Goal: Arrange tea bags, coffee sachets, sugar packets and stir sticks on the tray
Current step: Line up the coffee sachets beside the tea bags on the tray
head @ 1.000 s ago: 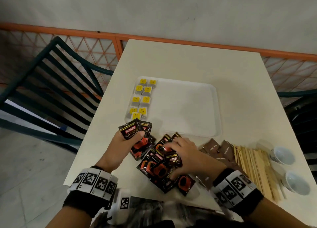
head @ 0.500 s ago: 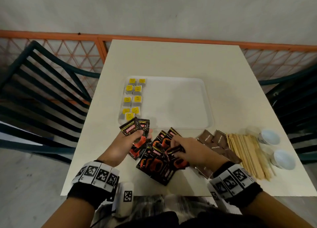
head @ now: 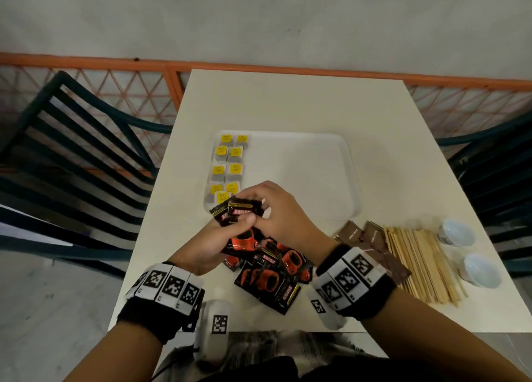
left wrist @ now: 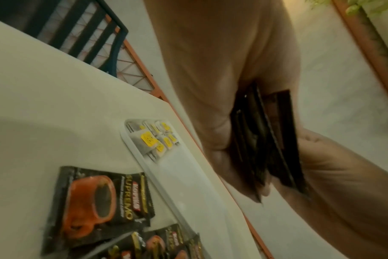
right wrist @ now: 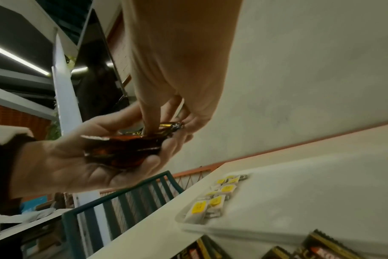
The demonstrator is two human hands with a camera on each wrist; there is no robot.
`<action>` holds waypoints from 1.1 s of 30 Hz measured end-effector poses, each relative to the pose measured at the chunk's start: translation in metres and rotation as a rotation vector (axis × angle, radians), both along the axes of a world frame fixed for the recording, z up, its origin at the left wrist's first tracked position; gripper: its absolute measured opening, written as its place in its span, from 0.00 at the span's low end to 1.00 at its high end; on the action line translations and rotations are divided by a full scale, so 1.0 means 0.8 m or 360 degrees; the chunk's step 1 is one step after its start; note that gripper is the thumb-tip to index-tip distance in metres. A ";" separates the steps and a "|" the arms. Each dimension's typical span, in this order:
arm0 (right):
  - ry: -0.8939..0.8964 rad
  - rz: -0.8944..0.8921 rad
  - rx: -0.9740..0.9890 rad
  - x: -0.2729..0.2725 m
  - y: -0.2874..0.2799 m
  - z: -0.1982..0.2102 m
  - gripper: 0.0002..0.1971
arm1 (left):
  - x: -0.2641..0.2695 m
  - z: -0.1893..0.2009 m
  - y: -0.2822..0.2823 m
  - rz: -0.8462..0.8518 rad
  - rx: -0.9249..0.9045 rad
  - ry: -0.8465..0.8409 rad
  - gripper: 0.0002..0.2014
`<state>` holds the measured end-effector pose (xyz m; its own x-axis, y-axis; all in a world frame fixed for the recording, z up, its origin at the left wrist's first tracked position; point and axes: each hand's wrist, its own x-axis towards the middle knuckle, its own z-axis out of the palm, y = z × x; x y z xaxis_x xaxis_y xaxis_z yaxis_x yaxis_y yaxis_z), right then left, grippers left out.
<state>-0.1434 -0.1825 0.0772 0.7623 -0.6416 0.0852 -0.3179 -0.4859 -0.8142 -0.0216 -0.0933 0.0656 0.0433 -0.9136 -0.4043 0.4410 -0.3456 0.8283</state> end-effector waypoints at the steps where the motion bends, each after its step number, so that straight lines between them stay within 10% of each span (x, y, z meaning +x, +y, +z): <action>1: -0.0002 0.0001 -0.0092 0.002 0.004 -0.006 0.18 | 0.005 -0.004 0.004 0.0008 -0.0013 -0.0017 0.13; 6: 0.0210 -0.0045 0.0117 -0.024 0.021 -0.040 0.18 | 0.034 -0.014 0.025 0.0146 0.0049 -0.0021 0.14; 12: 0.1228 0.0819 -0.0587 -0.058 0.028 -0.095 0.47 | 0.051 -0.024 0.040 0.0214 0.0170 -0.0177 0.10; 25: 0.1305 0.1131 -0.1001 -0.013 0.035 -0.078 0.30 | 0.042 -0.022 0.034 0.0209 0.0189 -0.0244 0.11; 33: 0.0795 0.0703 0.0046 -0.019 0.010 -0.029 0.17 | 0.047 -0.025 0.029 0.0324 0.0245 -0.0452 0.07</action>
